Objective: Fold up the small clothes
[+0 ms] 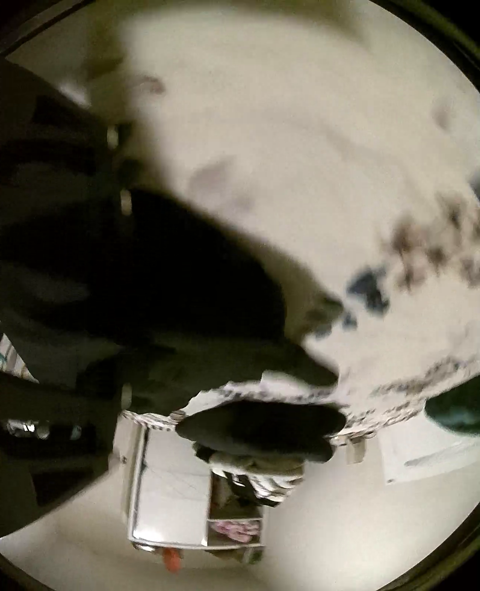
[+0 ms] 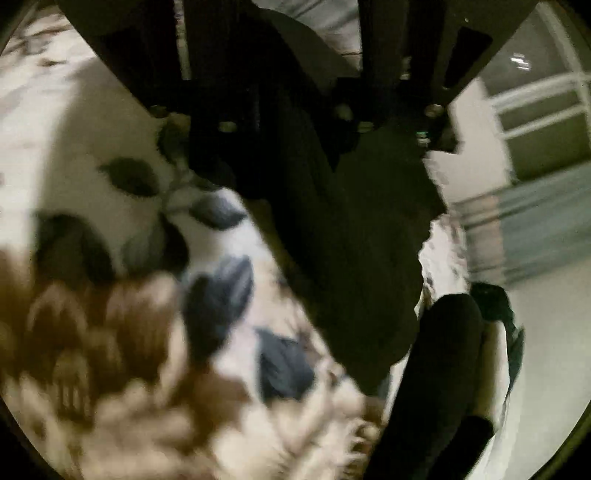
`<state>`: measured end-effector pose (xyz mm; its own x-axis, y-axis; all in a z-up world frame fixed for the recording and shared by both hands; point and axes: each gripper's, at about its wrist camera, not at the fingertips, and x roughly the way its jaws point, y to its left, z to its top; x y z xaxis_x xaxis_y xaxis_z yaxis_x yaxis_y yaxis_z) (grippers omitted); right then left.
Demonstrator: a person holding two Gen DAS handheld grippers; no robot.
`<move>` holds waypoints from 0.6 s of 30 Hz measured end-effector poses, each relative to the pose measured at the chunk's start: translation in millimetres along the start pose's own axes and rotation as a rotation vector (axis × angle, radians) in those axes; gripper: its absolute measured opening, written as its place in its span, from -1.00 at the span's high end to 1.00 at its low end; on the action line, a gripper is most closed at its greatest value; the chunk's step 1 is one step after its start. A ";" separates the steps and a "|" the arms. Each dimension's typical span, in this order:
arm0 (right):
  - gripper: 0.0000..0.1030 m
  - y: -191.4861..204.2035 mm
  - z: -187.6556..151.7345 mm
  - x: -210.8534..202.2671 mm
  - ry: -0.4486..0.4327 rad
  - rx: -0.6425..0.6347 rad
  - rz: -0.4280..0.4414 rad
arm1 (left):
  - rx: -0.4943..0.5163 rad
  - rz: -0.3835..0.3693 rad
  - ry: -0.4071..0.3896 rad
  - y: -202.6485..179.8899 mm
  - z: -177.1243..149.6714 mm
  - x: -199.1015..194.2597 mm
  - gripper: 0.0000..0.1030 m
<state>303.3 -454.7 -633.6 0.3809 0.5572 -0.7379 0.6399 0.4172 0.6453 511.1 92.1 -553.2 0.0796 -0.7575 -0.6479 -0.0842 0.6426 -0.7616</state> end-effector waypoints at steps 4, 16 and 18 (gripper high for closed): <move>-0.17 13.9 -5.3 -26.9 -0.100 -0.081 -0.058 | 0.173 0.121 0.016 -18.0 -5.4 1.1 -0.73; 0.75 -10.9 5.0 26.1 0.033 0.063 0.212 | 0.069 -0.174 0.024 0.7 6.1 34.1 -0.39; 0.75 -20.7 5.4 24.7 0.022 0.059 0.142 | 0.048 -0.190 0.046 7.0 4.2 41.4 0.16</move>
<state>303.1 -453.5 -666.3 0.4558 0.6238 -0.6349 0.6187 0.2908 0.7298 518.0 65.8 -585.5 0.0442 -0.8696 -0.4917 -0.0239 0.4911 -0.8708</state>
